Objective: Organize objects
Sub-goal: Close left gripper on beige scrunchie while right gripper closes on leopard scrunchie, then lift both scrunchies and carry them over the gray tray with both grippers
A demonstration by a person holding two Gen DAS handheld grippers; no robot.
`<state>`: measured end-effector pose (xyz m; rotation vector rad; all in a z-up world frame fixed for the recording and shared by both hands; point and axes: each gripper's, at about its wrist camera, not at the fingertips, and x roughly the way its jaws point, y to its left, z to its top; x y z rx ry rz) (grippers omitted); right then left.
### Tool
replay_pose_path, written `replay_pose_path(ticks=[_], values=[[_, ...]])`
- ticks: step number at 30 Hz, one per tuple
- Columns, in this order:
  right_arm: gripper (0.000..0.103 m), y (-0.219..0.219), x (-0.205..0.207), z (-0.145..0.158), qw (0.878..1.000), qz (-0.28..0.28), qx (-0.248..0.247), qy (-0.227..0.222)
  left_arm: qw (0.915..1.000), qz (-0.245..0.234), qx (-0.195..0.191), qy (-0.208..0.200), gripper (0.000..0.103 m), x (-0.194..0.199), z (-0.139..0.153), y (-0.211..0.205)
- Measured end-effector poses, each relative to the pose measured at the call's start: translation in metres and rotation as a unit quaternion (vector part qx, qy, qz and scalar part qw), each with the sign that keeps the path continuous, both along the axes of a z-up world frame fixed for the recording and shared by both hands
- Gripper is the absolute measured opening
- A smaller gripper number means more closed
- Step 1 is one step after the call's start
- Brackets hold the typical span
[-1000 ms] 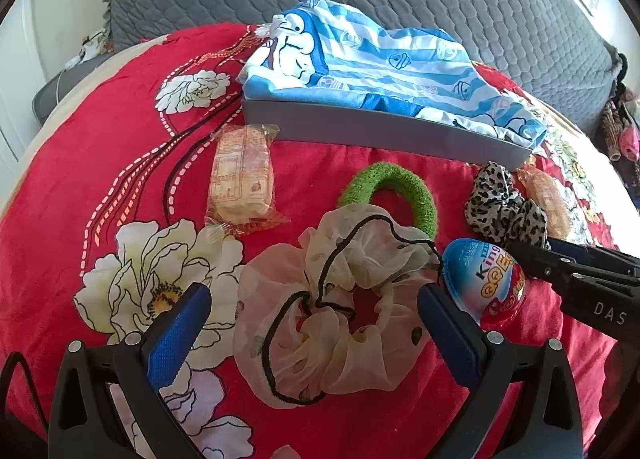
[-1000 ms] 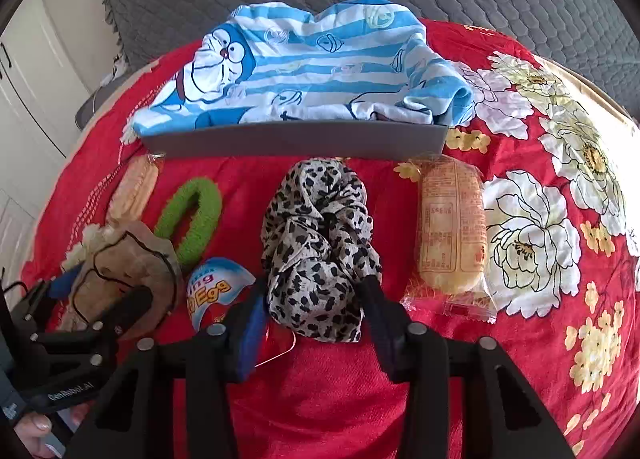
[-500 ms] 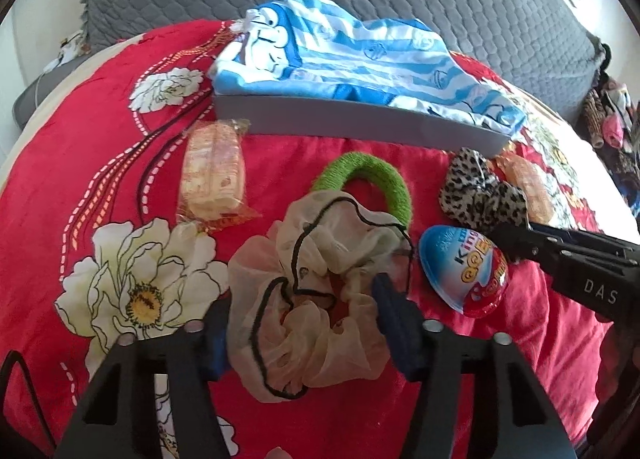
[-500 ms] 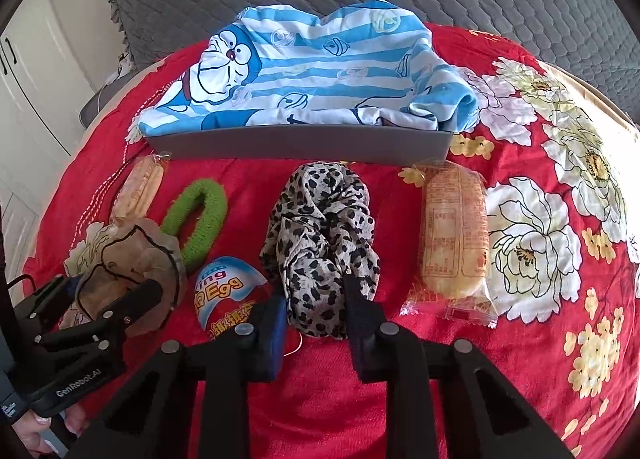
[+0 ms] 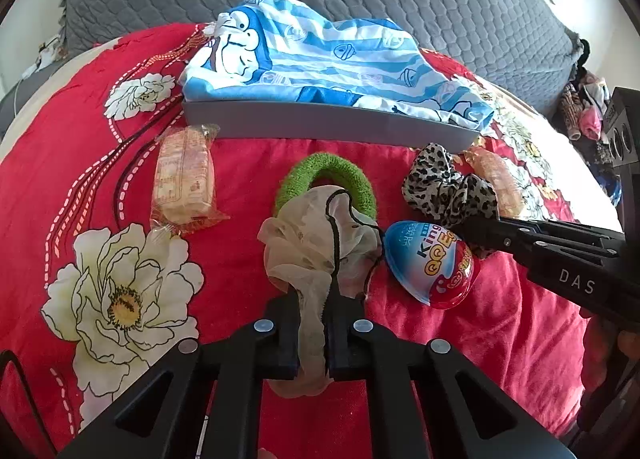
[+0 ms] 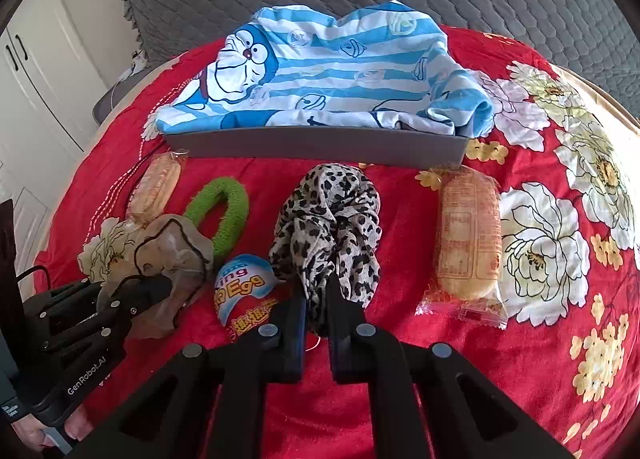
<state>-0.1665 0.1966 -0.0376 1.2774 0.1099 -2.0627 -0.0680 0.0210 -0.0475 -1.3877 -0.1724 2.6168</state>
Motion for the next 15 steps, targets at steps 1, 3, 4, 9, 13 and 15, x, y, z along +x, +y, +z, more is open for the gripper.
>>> replay_pose_path(ticks=[1,3,4,9,13,15], values=[[0.008,0.0003,0.0002,0.0006,1.000,-0.001,-0.004,-0.001,1.0000,0.001,0.000,0.001,0.009,-0.0004,0.0003,-0.0003],[0.008,0.0014,0.0001,0.0023,1.000,-0.001,-0.007,-0.001,1.0000,0.004,-0.001,0.003,0.009,-0.0001,0.0022,-0.0001],[0.008,0.0014,0.0005,0.0029,1.000,-0.002,-0.008,-0.001,1.0000,0.006,-0.002,0.003,0.009,0.0000,0.0029,0.0001],[0.008,0.0005,0.0023,0.0052,1.000,0.002,-0.010,0.001,0.9999,0.010,-0.005,0.005,0.009,0.0000,0.0048,0.0004],[0.008,0.0010,0.0028,0.0073,1.000,0.002,-0.013,0.003,0.9998,0.015,-0.005,0.007,0.009,0.0004,0.0069,0.0003],[0.008,0.0021,0.0023,0.0086,1.000,0.001,-0.017,0.003,0.9998,0.019,-0.004,0.010,0.009,0.0008,0.0091,-0.0003]])
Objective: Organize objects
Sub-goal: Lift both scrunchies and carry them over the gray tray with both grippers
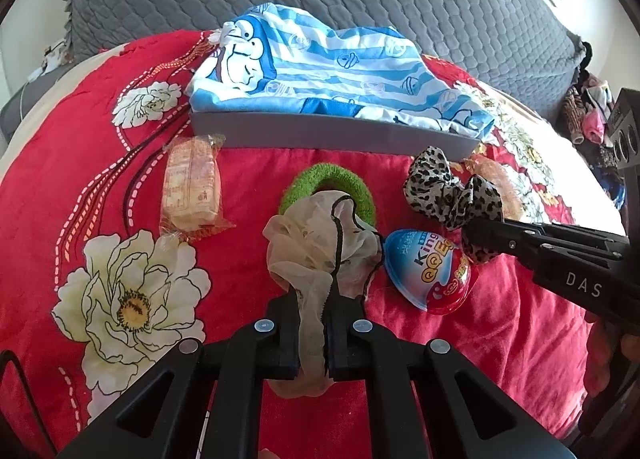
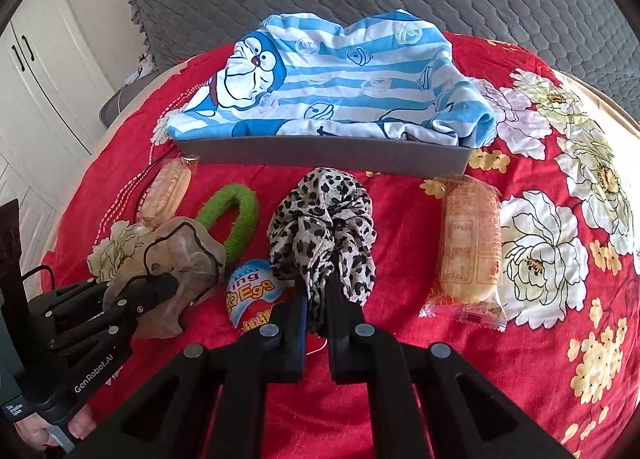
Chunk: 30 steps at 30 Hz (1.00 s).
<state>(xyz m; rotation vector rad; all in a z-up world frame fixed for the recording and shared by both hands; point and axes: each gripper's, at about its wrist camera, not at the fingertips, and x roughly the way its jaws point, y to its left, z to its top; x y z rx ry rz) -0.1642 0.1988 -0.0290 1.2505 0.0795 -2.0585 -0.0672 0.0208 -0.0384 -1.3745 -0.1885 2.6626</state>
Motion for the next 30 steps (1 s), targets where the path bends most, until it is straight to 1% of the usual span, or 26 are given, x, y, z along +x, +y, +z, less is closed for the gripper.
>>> replay_pose_path(ticks=[11,12,20,30], values=[[0.008,0.001,0.003,0.008,1.000,0.005,-0.010,0.004,0.9998,0.019,-0.006,0.003,0.009,0.000,0.006,0.001],[0.008,0.002,0.003,0.009,1.000,0.004,-0.012,0.005,0.9995,0.029,-0.008,0.005,0.009,0.000,0.007,0.001],[0.008,0.005,0.004,0.018,1.000,0.001,-0.026,0.011,0.9989,0.043,-0.007,0.017,0.009,0.004,0.021,-0.003],[0.008,0.008,0.007,0.035,0.998,-0.002,-0.047,0.030,0.9983,0.051,-0.012,0.026,0.009,0.005,0.035,0.001]])
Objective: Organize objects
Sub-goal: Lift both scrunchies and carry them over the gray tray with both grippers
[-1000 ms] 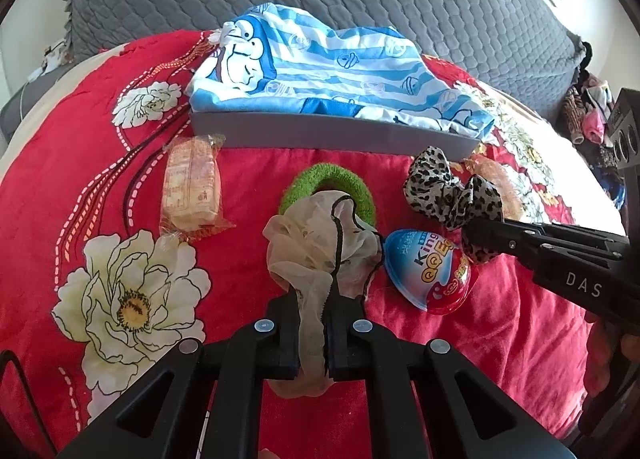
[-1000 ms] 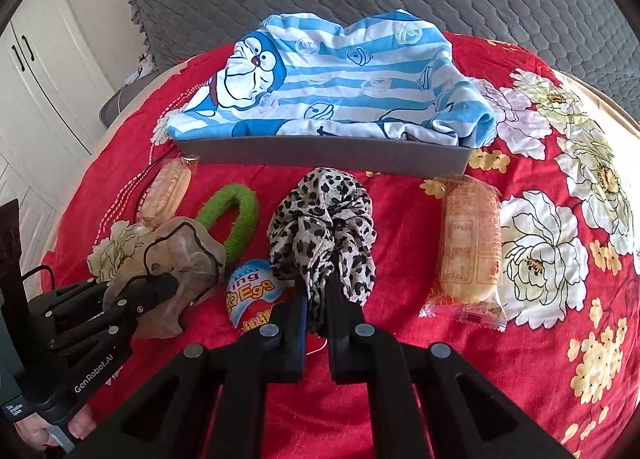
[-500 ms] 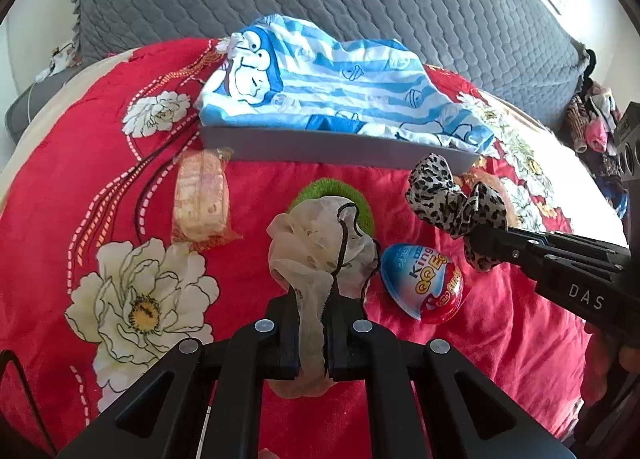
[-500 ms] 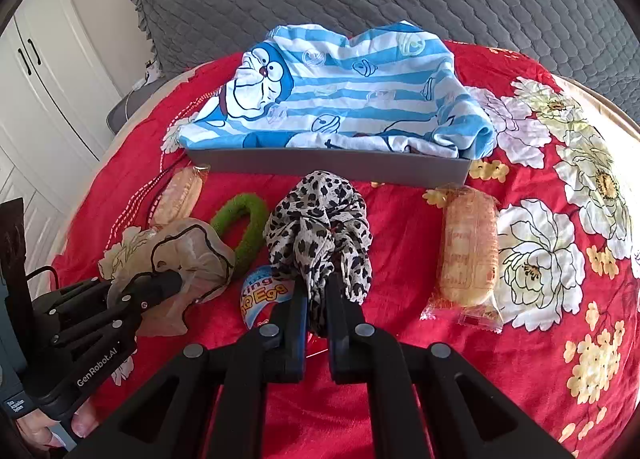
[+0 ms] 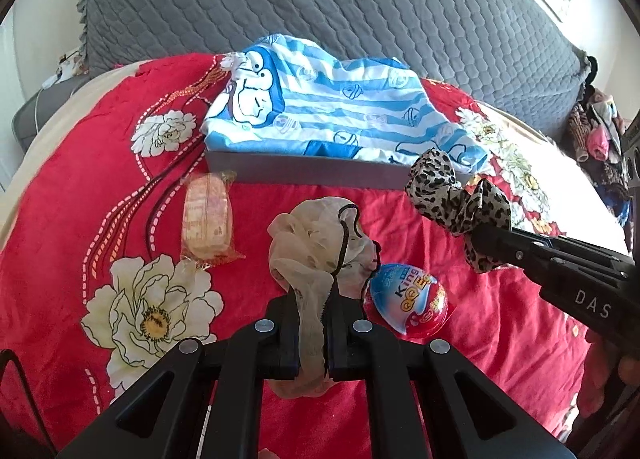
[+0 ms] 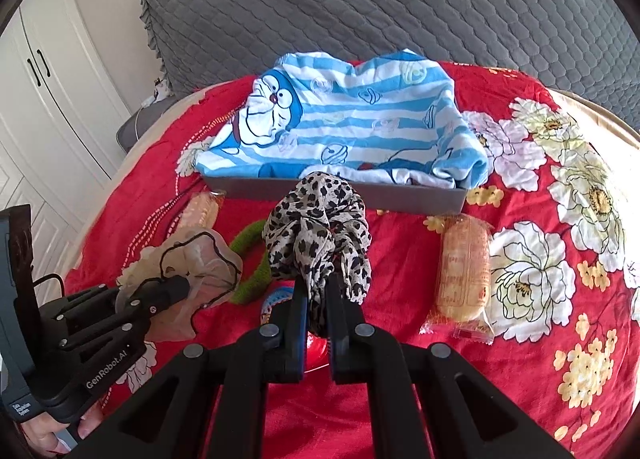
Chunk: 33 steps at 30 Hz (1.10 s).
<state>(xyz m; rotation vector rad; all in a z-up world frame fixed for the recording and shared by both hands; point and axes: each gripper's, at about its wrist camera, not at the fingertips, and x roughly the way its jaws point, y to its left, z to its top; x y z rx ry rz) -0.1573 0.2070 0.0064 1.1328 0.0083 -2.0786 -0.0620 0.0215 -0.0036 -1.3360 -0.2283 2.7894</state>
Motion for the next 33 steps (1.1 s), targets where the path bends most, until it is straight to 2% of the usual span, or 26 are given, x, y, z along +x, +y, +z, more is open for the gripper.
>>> replay_pose_path(ticks=[13,19,33], values=[[0.008,0.001,-0.002,0.015,1.000,-0.010,-0.014,0.017,0.9992,0.022,0.001,0.033,0.009,-0.013,0.025,0.007],[0.008,0.001,-0.013,0.022,0.999,-0.023,-0.027,0.022,0.9986,0.033,0.007,0.041,0.009,-0.030,0.030,0.009],[0.008,-0.012,-0.046,0.024,0.997,-0.043,-0.050,0.030,0.9972,0.048,-0.006,0.057,0.009,-0.072,0.037,0.002]])
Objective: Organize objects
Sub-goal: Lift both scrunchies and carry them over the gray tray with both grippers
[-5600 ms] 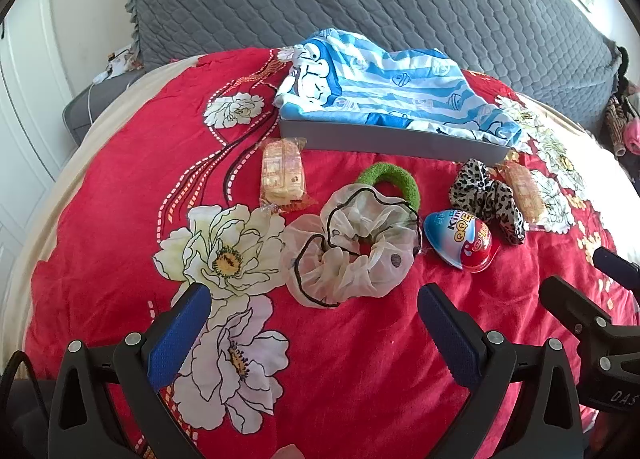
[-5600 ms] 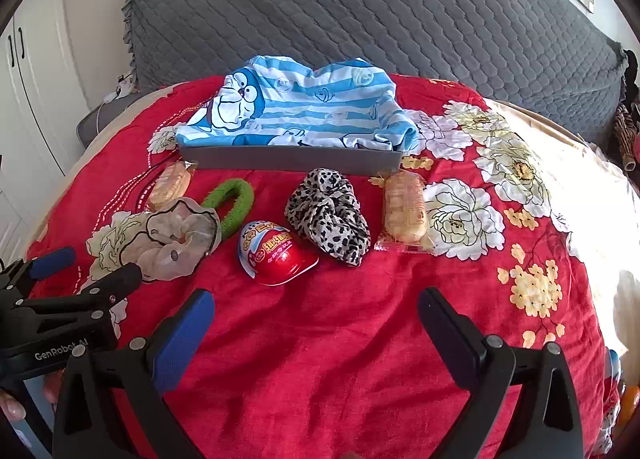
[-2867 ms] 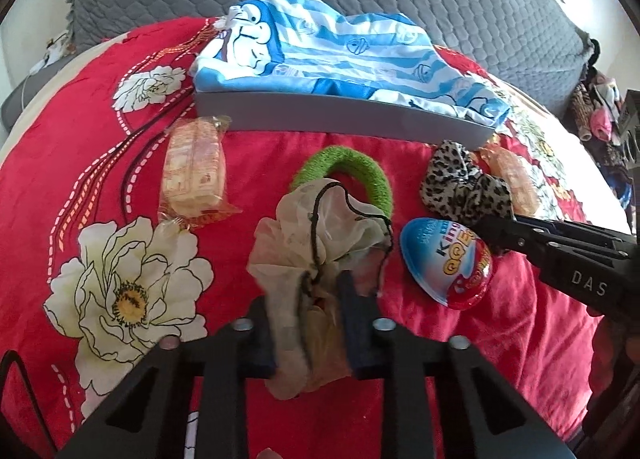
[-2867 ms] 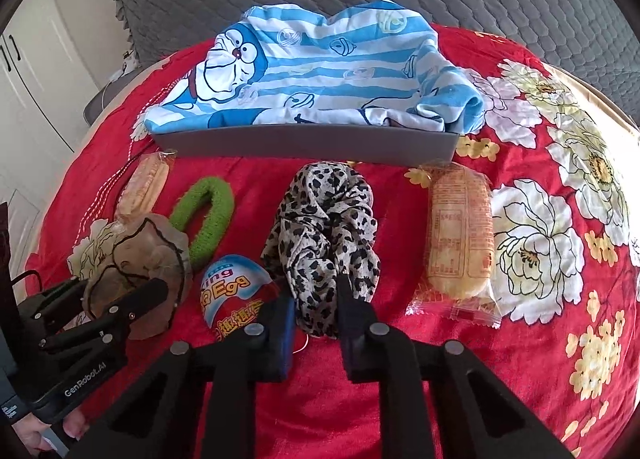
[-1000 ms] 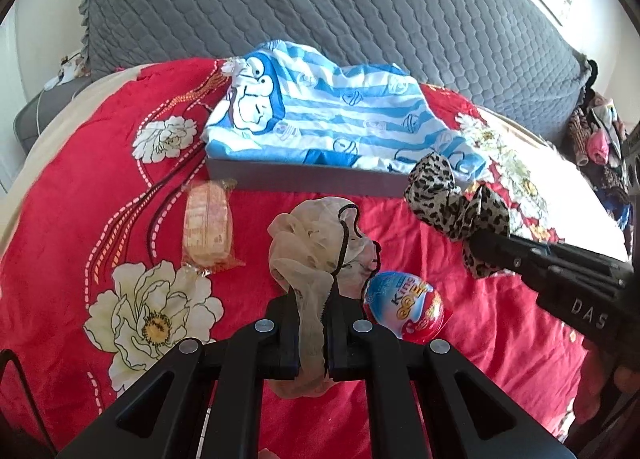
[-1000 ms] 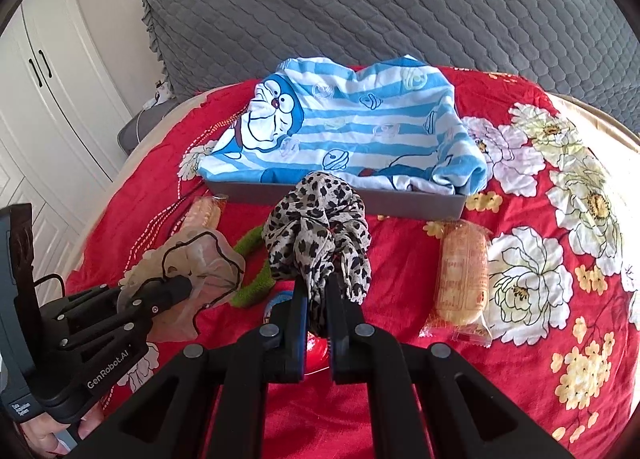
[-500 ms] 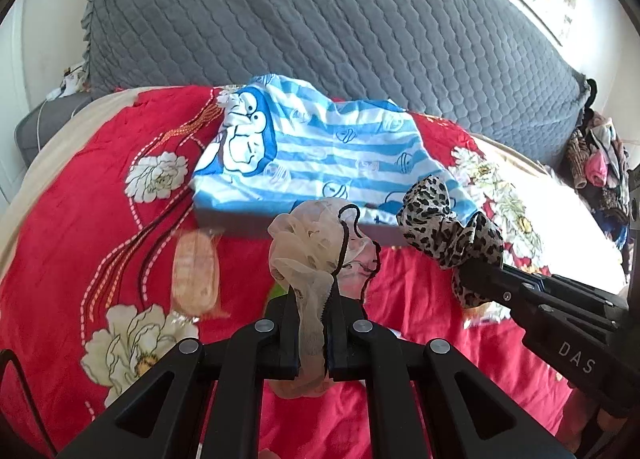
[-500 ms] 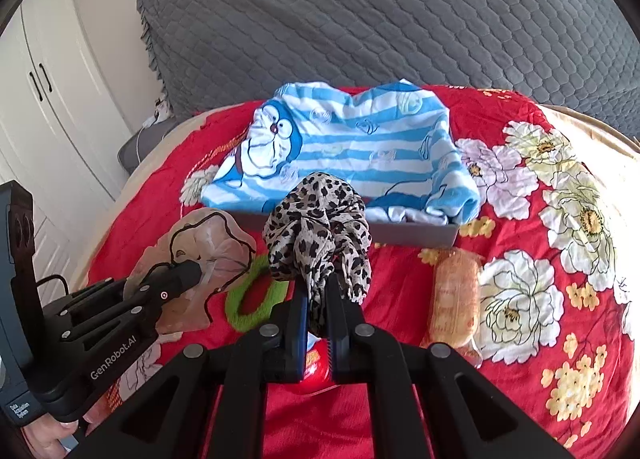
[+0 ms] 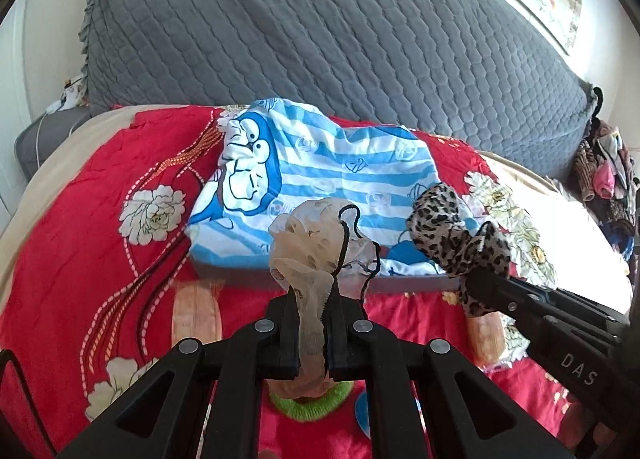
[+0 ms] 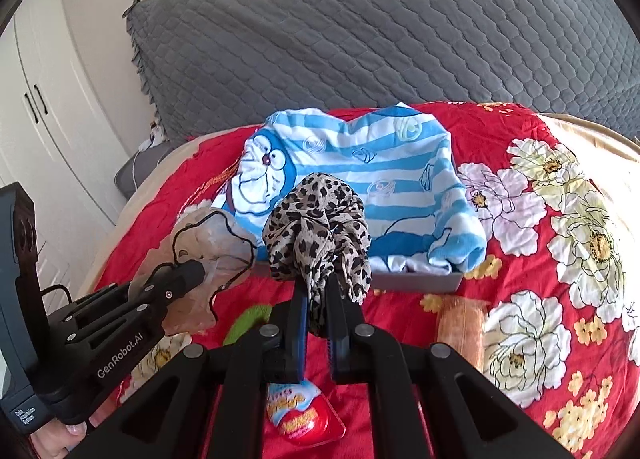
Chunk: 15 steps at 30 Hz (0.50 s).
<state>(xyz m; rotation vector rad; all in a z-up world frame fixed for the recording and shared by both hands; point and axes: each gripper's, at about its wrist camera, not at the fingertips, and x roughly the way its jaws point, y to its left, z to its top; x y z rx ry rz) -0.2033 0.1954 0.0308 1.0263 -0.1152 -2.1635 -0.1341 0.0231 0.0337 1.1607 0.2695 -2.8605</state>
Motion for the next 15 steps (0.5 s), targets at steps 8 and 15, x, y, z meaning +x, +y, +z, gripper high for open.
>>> replay_pose_path(ticks=[8,15], values=[[0.008,-0.003,-0.023,0.003,1.000,-0.015,-0.013,0.012,1.0000,0.004,-0.001,-0.005,0.009,-0.019,-0.009,-0.002],[0.008,-0.014,-0.038,-0.004,1.000,-0.016,-0.013,0.007,0.9998,0.017,-0.006,-0.010,0.009,-0.041,-0.017,-0.001]])
